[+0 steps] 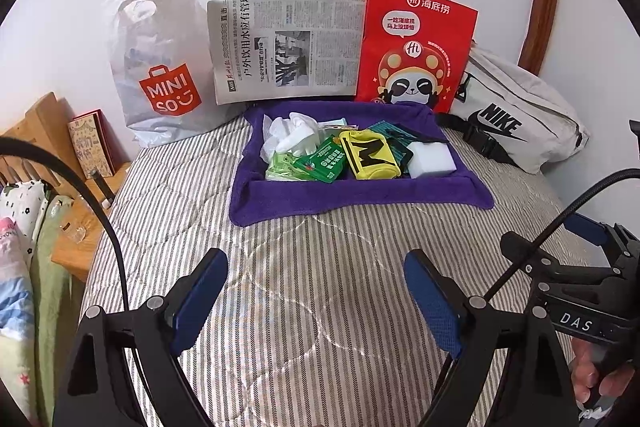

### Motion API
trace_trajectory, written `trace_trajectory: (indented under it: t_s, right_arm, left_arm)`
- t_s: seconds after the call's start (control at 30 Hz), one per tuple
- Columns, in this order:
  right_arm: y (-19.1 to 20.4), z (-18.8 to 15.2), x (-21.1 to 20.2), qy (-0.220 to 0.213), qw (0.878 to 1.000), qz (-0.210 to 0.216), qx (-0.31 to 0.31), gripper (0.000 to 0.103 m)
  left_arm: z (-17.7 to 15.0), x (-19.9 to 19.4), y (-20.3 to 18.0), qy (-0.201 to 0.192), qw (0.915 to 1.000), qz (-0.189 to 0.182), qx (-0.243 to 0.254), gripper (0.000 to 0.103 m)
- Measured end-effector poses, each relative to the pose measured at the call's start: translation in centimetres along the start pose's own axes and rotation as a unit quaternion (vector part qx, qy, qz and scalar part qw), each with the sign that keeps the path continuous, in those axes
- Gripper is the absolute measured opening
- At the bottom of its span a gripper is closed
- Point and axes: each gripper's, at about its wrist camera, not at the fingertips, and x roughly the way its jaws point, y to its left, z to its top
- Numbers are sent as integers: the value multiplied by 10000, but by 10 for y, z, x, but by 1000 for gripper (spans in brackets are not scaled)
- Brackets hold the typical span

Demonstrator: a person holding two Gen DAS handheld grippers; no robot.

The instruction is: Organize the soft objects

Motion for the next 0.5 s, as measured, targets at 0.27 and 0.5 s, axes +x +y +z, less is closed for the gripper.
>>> trace_trajectory:
  t_s: [0.27,0.5]
  right_arm:
    - [2,-1,-2,-15,10000,-8,-36,103]
    - [2,-1,-2,-16,10000,-13,-40,103]
  left_arm:
    - [0,-2,1,5,10000,-37,-47,90]
    - [-1,-2,1,-3,10000,-21,-42,90]
